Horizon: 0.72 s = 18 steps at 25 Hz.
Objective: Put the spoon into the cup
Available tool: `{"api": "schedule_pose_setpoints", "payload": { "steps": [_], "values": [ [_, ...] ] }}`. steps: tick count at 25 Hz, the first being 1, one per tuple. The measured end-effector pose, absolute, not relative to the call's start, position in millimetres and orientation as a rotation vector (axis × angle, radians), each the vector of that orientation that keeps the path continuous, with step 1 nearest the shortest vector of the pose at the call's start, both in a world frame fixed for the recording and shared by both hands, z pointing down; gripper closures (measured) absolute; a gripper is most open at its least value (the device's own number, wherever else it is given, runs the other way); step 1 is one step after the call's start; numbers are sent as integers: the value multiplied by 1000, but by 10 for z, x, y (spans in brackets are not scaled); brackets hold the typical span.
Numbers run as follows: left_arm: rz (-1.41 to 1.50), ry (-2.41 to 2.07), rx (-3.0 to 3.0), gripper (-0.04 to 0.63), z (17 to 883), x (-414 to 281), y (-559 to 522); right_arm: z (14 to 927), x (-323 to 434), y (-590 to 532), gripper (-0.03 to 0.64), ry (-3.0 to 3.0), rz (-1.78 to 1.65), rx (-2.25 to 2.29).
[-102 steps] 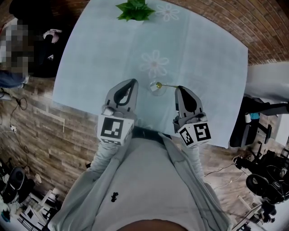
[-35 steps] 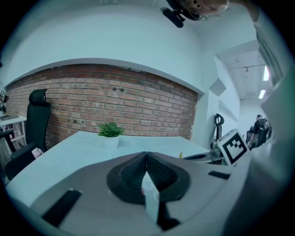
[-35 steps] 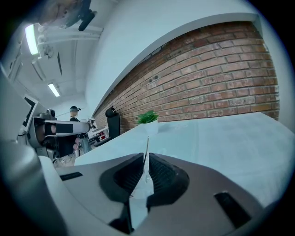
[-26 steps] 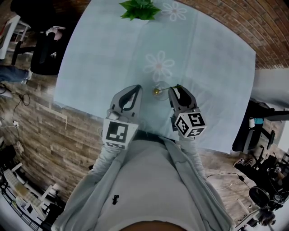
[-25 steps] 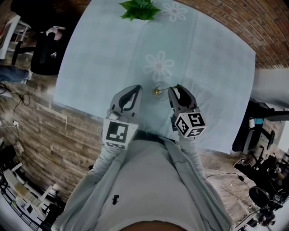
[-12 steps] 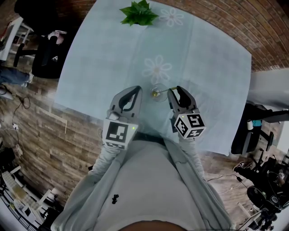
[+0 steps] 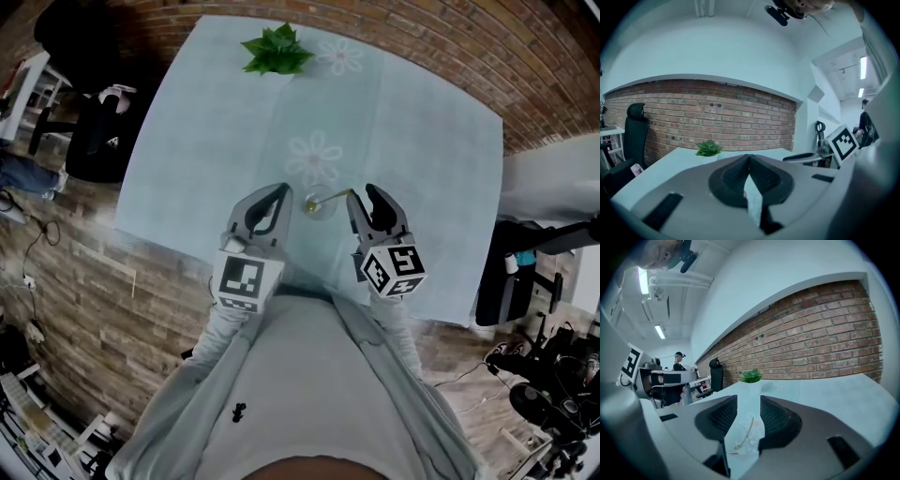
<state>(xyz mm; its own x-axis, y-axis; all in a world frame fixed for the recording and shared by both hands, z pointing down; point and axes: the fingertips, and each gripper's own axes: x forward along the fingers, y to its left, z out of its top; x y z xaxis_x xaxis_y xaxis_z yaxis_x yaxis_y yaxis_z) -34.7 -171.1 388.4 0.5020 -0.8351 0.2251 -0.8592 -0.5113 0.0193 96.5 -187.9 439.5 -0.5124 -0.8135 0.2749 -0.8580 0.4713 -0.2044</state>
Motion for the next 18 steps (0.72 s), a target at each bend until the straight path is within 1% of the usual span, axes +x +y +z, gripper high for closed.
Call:
{"api": "schedule_pose_setpoints", "payload": {
  "steps": [18],
  "values": [
    [233, -1489, 2704, 575, 3506, -183, -1753, 3458, 1156, -1723, 473, -2678, 140, 1483]
  ]
}}
